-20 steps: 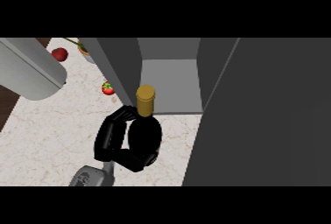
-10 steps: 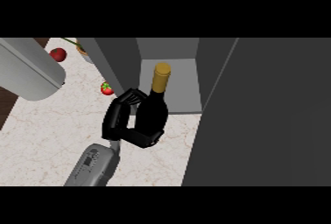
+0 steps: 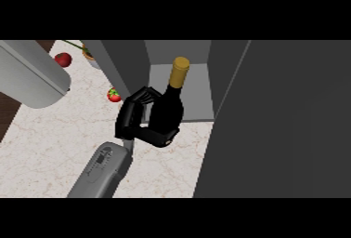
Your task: Pick up the wine, place it into the cabinet and close the cabinet
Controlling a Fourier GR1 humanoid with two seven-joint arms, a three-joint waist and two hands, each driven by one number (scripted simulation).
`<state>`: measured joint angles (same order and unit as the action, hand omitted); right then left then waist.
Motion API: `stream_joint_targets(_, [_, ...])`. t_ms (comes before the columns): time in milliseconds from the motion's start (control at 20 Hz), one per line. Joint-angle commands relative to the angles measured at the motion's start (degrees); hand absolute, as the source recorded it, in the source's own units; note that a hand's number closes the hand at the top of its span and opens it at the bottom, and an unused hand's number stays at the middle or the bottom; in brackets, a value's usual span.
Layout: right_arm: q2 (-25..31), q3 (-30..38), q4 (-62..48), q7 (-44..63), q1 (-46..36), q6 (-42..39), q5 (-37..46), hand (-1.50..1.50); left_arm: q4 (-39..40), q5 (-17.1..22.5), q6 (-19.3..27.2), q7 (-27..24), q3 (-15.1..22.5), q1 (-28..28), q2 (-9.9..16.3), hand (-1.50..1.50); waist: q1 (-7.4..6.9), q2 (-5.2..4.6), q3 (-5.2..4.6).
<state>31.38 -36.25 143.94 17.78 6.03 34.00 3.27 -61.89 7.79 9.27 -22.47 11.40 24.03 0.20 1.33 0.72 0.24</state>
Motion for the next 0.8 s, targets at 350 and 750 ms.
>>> stream_joint_targets(350, [0.6,-1.5,8.3,0.0,4.3,-1.8,-2.2,-1.5,10.5,6.6,4.2,1.5,2.0,10.8,-0.2,1.5,2.29,-0.99,-0.28])
stream_joint_targets(750, [-0.4,-0.5,7.8,-1.2,2.0,-1.8,-3.8,-1.5,11.5,5.1,9.1,4.4,3.1,14.0,-0.1,1.5,3.2,-1.34,-0.27])
